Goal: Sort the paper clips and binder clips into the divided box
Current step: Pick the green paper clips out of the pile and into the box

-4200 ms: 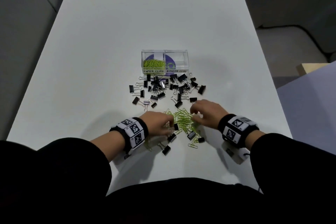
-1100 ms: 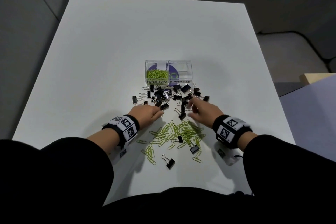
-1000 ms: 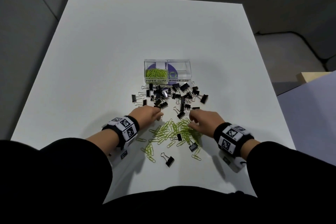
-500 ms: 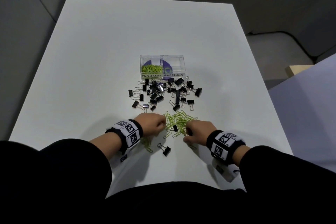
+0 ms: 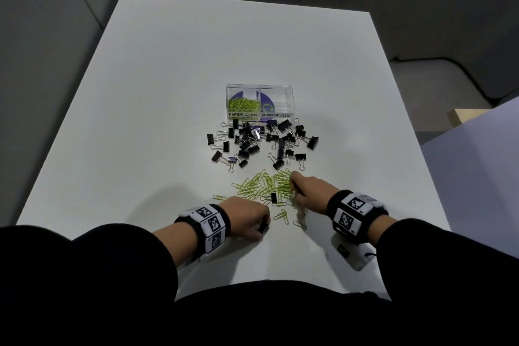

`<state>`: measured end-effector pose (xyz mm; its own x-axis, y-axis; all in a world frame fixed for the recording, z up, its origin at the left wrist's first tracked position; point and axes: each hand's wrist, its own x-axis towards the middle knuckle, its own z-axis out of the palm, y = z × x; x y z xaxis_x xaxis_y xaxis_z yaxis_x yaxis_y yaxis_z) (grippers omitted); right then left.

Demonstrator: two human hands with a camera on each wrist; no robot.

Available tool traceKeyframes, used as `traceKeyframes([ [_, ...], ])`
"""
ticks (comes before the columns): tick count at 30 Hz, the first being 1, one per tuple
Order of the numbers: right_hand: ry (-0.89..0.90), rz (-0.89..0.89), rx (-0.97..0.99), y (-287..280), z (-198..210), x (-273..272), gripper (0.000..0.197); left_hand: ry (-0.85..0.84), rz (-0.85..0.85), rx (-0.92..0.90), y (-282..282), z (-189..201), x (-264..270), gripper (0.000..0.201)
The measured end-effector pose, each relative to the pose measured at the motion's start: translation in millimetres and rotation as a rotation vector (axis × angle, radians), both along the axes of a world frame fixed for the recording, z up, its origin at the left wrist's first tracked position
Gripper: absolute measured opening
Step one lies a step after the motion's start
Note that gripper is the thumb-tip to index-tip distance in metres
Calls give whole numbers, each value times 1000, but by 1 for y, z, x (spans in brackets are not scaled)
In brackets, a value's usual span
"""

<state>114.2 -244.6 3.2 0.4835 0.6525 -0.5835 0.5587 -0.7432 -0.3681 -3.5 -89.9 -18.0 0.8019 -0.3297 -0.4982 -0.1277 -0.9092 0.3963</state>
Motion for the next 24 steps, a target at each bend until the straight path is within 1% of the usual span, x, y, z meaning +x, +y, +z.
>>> traceKeyframes([
  [2,21,-8,31,4,0,-1,24,-13,-18,14,3,3,2,40],
  [3,22,3,46,6,-1,-2,27,-25,-13,24,6,5,4,41],
  [5,15,29,79,10,-3,-6,26,-71,25,33,16,10,12,40],
  [7,-15,44,95,14,-6,-9,17,-128,95,45,33,17,25,37],
  [8,-42,66,84,17,-7,-10,17,-151,140,63,43,21,33,37],
  [12,-129,192,-2,25,-12,-11,31,-186,310,148,70,31,70,36],
  [15,-146,204,12,31,-16,-10,32,-216,402,205,79,36,90,39],
  [17,-142,185,22,33,-17,-9,32,-229,450,209,82,37,96,42],
  [19,-134,187,19,34,-18,-8,28,-220,464,199,83,36,97,46],
  [22,-122,207,33,32,-16,-4,25,-191,466,196,86,36,91,31],
  [24,-125,212,67,31,-10,2,28,-154,455,173,91,33,80,34],
])
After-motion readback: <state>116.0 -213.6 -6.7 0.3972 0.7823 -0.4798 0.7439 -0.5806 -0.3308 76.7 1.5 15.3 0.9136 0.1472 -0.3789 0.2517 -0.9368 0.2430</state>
